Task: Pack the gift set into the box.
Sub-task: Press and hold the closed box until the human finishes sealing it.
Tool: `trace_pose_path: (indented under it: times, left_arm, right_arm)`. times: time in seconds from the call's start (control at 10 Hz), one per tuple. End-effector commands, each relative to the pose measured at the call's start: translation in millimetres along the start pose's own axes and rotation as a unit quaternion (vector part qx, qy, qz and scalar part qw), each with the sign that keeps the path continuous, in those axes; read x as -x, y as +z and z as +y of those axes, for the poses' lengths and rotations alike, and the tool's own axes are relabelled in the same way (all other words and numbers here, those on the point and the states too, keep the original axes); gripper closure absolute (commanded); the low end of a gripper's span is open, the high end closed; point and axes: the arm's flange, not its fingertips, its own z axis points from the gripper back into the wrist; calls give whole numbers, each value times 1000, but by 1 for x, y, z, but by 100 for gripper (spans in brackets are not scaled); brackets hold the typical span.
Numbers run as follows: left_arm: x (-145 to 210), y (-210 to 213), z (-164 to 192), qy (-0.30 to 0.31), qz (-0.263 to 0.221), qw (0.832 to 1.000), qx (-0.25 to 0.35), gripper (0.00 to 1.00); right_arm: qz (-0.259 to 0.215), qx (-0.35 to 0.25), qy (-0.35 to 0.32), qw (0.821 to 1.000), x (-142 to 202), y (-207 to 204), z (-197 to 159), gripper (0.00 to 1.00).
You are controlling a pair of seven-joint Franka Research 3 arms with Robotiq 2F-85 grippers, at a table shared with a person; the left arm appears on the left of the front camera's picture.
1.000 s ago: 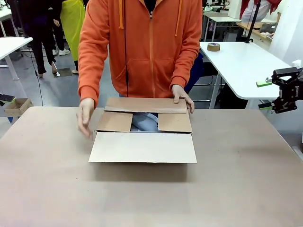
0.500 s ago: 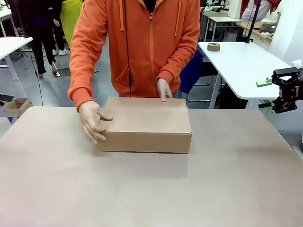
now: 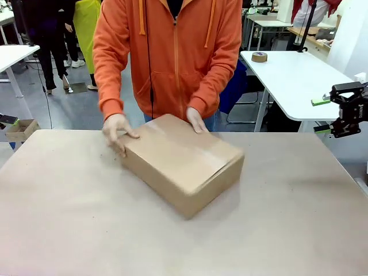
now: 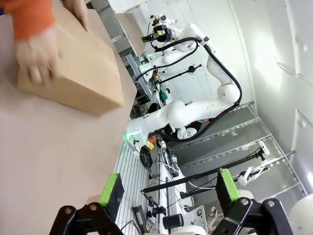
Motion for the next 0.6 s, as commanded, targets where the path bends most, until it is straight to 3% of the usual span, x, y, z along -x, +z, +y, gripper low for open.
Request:
trace_pose_path:
  times: [0.0,0.5]
  left_arm:
    - [5,-1,-2,3,2,1000,-3,0]
    - [5,-1,-2,3,2,1000,-3,0]
  right_arm:
    - [4,2,13,1000,1,2,-2,0]
    - [4,2,13,1000,1,2,-2,0]
